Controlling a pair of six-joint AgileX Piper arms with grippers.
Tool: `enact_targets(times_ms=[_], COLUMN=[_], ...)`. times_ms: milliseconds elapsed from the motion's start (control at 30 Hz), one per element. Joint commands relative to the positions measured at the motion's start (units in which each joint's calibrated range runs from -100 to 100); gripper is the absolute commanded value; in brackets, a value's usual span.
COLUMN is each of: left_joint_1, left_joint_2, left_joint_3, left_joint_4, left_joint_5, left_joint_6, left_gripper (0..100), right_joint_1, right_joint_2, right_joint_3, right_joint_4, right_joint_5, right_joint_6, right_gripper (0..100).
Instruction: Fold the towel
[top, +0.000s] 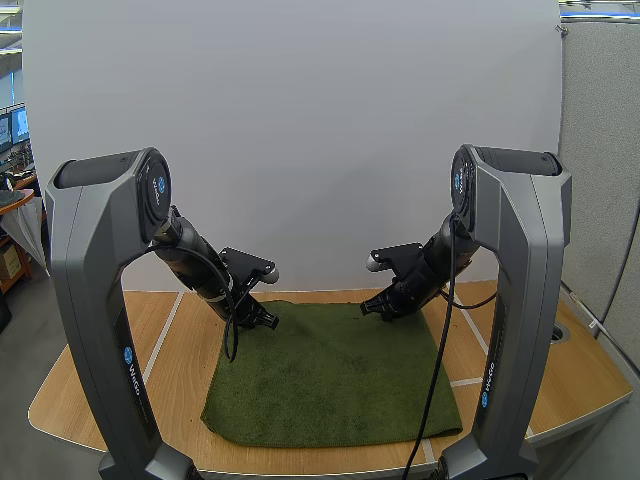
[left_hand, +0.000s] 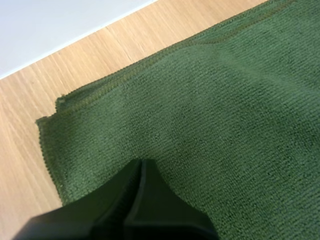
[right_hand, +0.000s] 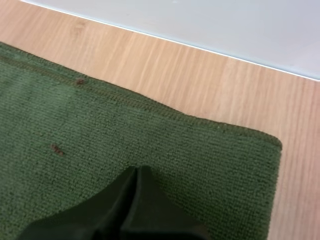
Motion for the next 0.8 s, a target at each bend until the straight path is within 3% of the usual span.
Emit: enact_targets(times_ms=[0, 367, 700, 767], left_joint_1=[-0.14, -0.14, -0.14, -0.05], left_joint_2=[0.3, 0.3, -6.7, -9.7], left_joint_3=[-0.2, -0.2, -0.2, -0.2], left_joint_4=[-0.4, -0.6, -0.6, -0.6], left_joint_5=[-0.6, -0.8, -0.8, -0.5], left_joint_6=[0.2, 0.2, -0.3, -1.2], left_gripper=[0, 0, 0, 4], right_joint_1=[-0.6, -2.0, -2.3, -3.0], right_joint_2=[1.0, 0.3, -11.0, -12.4], right_joint_3=[0.2, 0.2, 0.2, 0.2], right_joint_4=[-1.7, -1.0, -0.8, -0.8], right_joint_5=[-7.5, -3.0, -2.1, -0.6], right_joint_6=[0.2, 0.3, 4.2, 4.3], right_gripper=[0, 0, 0, 0])
